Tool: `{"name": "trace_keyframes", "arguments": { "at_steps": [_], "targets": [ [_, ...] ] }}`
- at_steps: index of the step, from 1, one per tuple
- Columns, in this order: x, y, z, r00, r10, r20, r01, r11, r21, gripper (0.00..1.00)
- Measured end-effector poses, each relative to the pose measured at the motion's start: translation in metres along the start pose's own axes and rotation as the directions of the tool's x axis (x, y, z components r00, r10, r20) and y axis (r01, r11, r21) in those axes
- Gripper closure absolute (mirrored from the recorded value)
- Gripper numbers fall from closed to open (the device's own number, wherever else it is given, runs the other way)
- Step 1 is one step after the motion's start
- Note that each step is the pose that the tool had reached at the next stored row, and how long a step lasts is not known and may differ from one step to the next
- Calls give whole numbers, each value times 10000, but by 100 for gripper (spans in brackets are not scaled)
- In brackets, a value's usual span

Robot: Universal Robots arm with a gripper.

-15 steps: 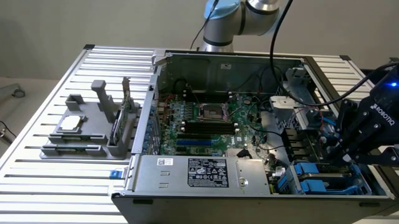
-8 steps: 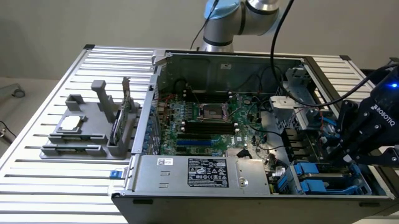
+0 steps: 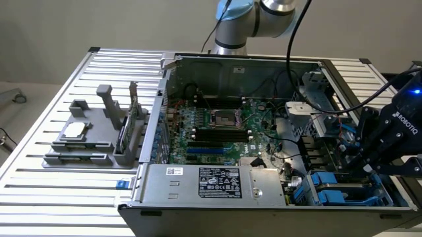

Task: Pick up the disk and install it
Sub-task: 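Insert the disk into the insertion slot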

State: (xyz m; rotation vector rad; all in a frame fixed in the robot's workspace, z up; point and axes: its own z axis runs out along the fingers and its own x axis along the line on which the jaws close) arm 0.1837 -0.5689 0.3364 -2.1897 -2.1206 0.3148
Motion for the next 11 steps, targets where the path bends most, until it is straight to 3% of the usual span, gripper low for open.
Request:
{"name": "trace_keyframes", "arguments": {
  "at_steps": [11],
  "targets": [
    [2, 10, 15, 10000, 21, -6, -21, 10000, 3, 84]
  ]
}}
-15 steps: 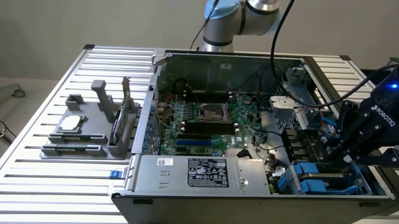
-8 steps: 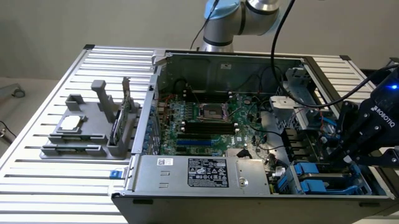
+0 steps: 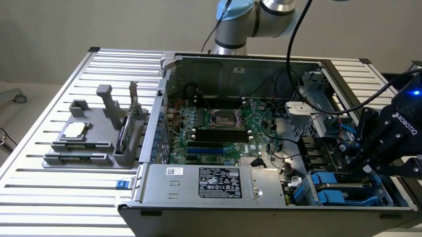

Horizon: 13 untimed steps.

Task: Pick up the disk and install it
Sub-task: 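Insert the disk into the insertion slot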

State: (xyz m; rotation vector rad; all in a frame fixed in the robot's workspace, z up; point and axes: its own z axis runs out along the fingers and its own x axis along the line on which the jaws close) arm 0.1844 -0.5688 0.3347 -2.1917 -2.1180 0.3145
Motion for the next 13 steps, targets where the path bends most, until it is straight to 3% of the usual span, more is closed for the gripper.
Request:
{"name": "trace_keyframes", "arguments": {
  "at_steps": [13],
  "targets": [
    [0, 0, 0, 9997, 220, -43, -220, 9998, 21, 84]
  ]
}}
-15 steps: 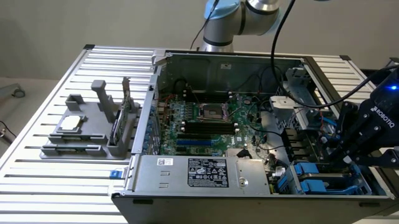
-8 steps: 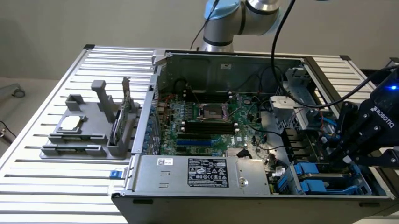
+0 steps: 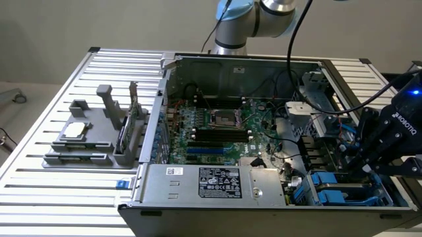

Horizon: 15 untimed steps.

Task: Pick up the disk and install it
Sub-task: 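Insert the disk into the insertion slot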

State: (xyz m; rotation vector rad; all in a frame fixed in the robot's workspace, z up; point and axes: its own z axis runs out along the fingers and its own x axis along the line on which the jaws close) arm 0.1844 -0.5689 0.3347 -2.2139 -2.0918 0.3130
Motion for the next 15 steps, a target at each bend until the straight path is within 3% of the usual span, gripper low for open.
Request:
{"name": "trace_keyframes", "arguments": {
  "at_steps": [15],
  "targets": [
    [-14, 5, 1, 9999, 132, -31, -132, 9999, 56, 84]
  ]
}}
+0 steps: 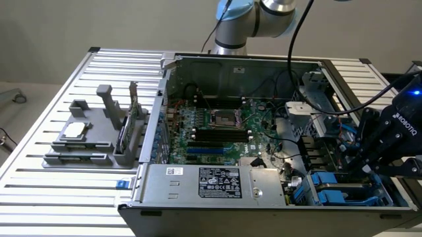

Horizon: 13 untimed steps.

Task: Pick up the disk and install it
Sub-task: 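Insert the disk into the insertion slot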

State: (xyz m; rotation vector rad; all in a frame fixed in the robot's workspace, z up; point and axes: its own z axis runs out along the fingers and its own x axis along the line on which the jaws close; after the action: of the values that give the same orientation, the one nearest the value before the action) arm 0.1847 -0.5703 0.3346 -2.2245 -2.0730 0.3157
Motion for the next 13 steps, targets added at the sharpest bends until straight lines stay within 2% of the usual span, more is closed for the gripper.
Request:
{"name": "trace_keyframes", "arguments": {
  "at_steps": [13],
  "targets": [
    [-7, 1, 0, 9999, -146, -83, 146, 9999, -6, 84]
  ]
}}
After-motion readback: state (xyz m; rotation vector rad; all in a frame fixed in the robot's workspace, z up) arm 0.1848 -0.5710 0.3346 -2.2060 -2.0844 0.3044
